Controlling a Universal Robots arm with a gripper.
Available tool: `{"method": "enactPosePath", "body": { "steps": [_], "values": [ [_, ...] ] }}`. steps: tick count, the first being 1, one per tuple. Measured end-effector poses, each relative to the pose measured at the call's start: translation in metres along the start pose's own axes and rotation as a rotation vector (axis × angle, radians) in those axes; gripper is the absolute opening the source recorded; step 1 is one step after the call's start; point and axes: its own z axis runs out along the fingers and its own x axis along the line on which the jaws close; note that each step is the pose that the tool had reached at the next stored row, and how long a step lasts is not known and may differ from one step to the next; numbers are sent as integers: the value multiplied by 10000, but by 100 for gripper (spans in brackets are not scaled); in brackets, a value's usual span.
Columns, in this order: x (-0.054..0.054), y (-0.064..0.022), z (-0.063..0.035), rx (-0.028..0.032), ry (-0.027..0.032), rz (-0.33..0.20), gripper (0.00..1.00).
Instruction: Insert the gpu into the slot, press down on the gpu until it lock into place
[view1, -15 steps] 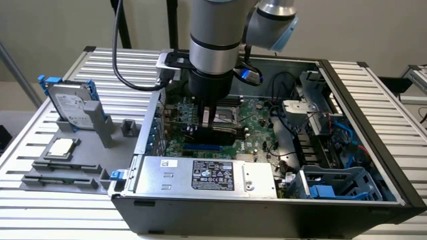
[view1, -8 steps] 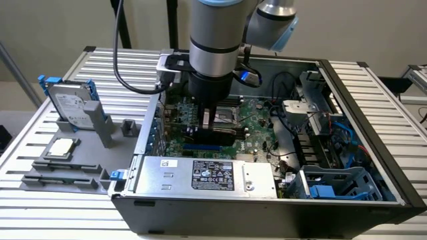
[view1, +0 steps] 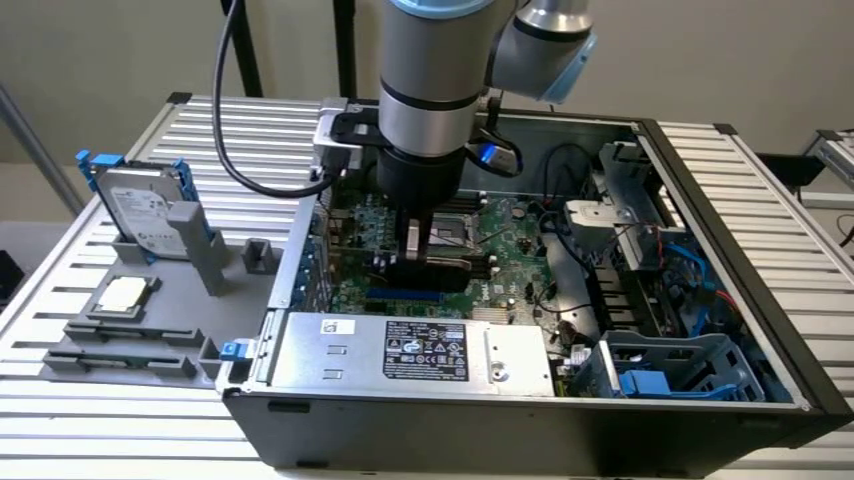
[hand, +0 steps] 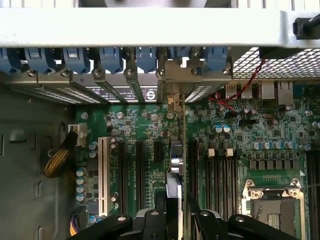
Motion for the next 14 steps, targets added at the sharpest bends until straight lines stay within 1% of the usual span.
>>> {"method": "enactPosePath", "body": {
  "steps": [14],
  "values": [
    [2, 19, 40, 0, -1, 3, 26]
  ]
}}
